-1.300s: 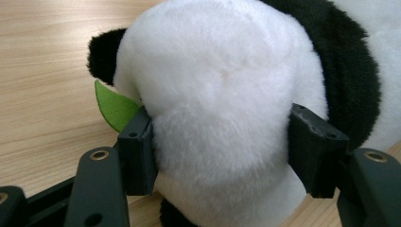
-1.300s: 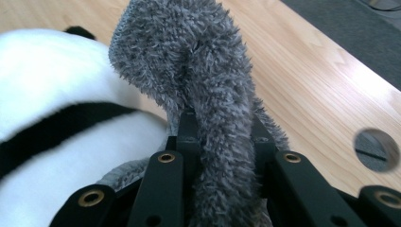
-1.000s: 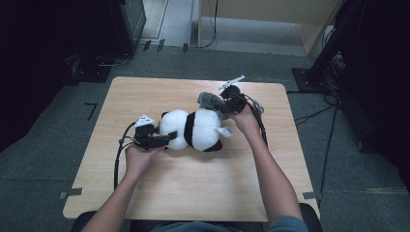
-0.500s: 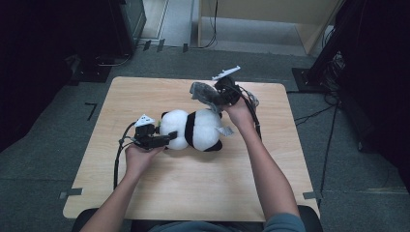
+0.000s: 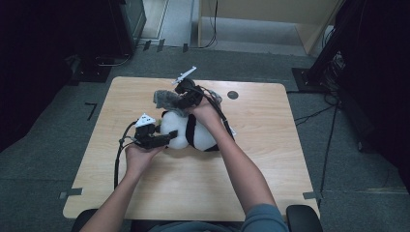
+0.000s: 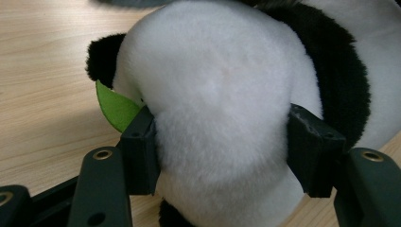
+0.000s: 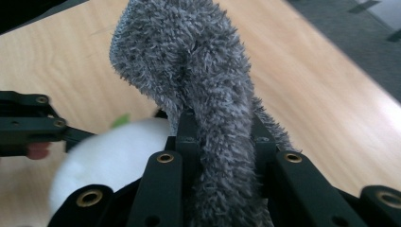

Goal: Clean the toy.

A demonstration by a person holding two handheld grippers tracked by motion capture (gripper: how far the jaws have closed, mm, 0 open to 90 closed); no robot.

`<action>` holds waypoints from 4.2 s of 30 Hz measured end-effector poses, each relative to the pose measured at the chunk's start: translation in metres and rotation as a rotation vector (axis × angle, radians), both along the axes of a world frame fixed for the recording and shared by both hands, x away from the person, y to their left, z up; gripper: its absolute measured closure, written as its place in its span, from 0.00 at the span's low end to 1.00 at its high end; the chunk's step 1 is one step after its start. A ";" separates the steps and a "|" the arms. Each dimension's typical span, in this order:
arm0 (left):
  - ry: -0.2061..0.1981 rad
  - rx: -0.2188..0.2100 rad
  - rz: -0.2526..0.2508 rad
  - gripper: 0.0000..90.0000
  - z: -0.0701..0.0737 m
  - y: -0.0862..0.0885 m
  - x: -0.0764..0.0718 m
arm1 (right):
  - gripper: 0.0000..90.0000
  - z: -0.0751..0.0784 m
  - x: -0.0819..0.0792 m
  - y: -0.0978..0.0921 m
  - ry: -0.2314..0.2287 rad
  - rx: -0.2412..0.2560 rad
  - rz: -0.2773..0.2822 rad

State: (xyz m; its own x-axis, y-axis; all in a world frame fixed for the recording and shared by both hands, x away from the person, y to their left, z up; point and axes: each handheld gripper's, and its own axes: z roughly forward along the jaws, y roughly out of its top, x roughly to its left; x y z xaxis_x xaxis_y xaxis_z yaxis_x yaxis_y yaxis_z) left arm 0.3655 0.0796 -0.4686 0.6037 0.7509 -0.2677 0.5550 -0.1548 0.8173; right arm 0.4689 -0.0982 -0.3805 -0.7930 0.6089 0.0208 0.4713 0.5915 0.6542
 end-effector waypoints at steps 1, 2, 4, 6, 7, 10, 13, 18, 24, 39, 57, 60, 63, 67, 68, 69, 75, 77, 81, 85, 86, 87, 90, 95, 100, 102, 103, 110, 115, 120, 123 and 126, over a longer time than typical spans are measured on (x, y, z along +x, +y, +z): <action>0.000 0.000 0.000 0.41 0.000 0.000 0.000 | 0.82 0.000 0.000 0.000 0.000 0.000 0.000; 0.009 0.003 0.001 0.41 0.000 0.000 0.000 | 0.82 -0.005 -0.001 0.008 0.013 -0.007 0.017; 0.027 0.003 0.002 0.41 -0.002 0.001 0.001 | 0.82 -0.009 -0.002 0.013 0.019 -0.024 0.023; 0.031 0.000 0.003 0.41 -0.003 0.002 0.002 | 0.82 -0.012 -0.001 0.012 0.030 -0.030 0.023; 0.031 0.000 0.003 0.41 -0.003 0.002 0.002 | 0.82 -0.012 -0.001 0.012 0.030 -0.030 0.023; 0.038 -0.005 0.004 0.41 -0.004 0.003 0.003 | 0.82 -0.016 0.002 0.001 0.045 -0.015 0.025; 0.040 -0.009 0.005 0.41 -0.005 0.003 0.004 | 0.82 -0.015 0.004 -0.007 0.056 -0.012 0.020; 0.038 -0.015 0.007 0.41 -0.006 0.004 0.004 | 0.82 -0.019 0.007 -0.035 0.064 -0.056 -0.011; 0.040 -0.011 0.004 0.42 -0.006 0.004 0.003 | 0.82 -0.016 0.009 -0.071 0.062 -0.040 -0.068; 0.042 -0.013 0.003 0.42 -0.007 0.004 0.003 | 0.82 -0.033 0.003 -0.136 0.062 -0.010 -0.203; 0.043 -0.056 -0.011 0.39 -0.008 0.007 0.003 | 0.82 0.000 -0.015 -0.134 -0.018 0.079 -0.225; 0.044 -0.054 -0.009 0.39 -0.007 0.007 0.002 | 0.81 0.013 -0.029 -0.108 -0.050 0.077 -0.159; 0.041 -0.049 -0.010 0.39 -0.007 0.007 0.002 | 0.81 0.015 -0.034 -0.097 -0.056 0.079 -0.132; 0.034 -0.044 -0.009 0.38 -0.007 0.007 0.002 | 0.81 0.019 -0.045 -0.072 -0.063 0.073 -0.069; 0.030 -0.045 -0.008 0.38 -0.007 0.007 0.001 | 0.81 0.018 -0.050 -0.060 -0.061 0.064 -0.047; 0.030 -0.045 -0.008 0.38 -0.007 0.007 0.001 | 0.81 0.018 -0.050 -0.060 -0.061 0.064 -0.047; 0.028 -0.042 -0.006 0.38 -0.006 0.006 0.001 | 0.80 0.009 -0.057 -0.034 -0.077 0.041 0.021; 0.028 -0.040 -0.004 0.38 -0.006 0.006 0.001 | 0.78 0.005 -0.057 -0.027 -0.071 0.037 0.035; 0.029 -0.044 -0.003 0.38 -0.006 0.006 0.000 | 0.63 -0.003 -0.054 -0.017 -0.069 0.053 0.055; 0.031 -0.039 0.000 0.38 -0.006 0.005 0.000 | 0.73 -0.006 -0.056 -0.006 -0.089 0.069 0.072; 0.039 -0.040 0.001 0.39 -0.006 0.006 0.000 | 0.77 -0.010 -0.057 -0.001 -0.098 0.032 0.073; 0.039 -0.040 0.001 0.39 -0.006 0.006 0.000 | 0.77 -0.010 -0.057 -0.001 -0.098 0.032 0.073; 0.034 -0.045 -0.004 0.39 -0.007 0.006 0.001 | 0.81 -0.016 -0.059 -0.006 -0.103 0.045 0.049; 0.037 -0.041 0.000 0.40 -0.007 0.005 0.001 | 0.82 -0.015 -0.060 -0.018 -0.102 0.024 0.028; 0.036 -0.038 0.001 0.40 -0.007 0.005 0.001 | 0.83 -0.011 -0.066 -0.045 -0.109 -0.006 -0.023; 0.036 -0.039 0.001 0.40 -0.007 0.005 0.002 | 0.83 -0.009 -0.068 -0.058 -0.118 0.005 -0.044; 0.036 -0.039 0.001 0.40 -0.007 0.005 0.002 | 0.83 -0.009 -0.068 -0.058 -0.118 0.005 -0.044; 0.045 -0.054 -0.003 0.40 -0.007 0.006 0.002 | 0.83 -0.002 -0.076 -0.094 -0.138 0.033 -0.103; 0.042 -0.057 -0.005 0.40 -0.008 0.007 0.002 | 0.83 -0.003 -0.080 -0.119 -0.131 0.077 -0.150; 0.041 -0.055 -0.005 0.39 -0.008 0.007 0.002 | 0.83 -0.004 -0.084 -0.135 -0.136 0.080 -0.173; 0.037 -0.046 -0.004 0.39 -0.008 0.007 0.001 | 0.84 -0.007 -0.087 -0.139 -0.134 0.118 -0.177; 0.027 -0.049 0.002 0.39 -0.008 0.007 -0.002 | 0.84 -0.009 -0.089 -0.140 -0.133 0.151 -0.174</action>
State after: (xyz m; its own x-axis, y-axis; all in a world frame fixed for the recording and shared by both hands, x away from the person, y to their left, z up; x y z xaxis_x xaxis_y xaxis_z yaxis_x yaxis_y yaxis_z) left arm 0.3635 0.0863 -0.4771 0.5944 0.7374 -0.3209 0.5775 -0.1137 0.8084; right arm 0.3799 -0.2380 -0.3895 -0.6787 0.7340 0.0241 0.4609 0.4002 0.7921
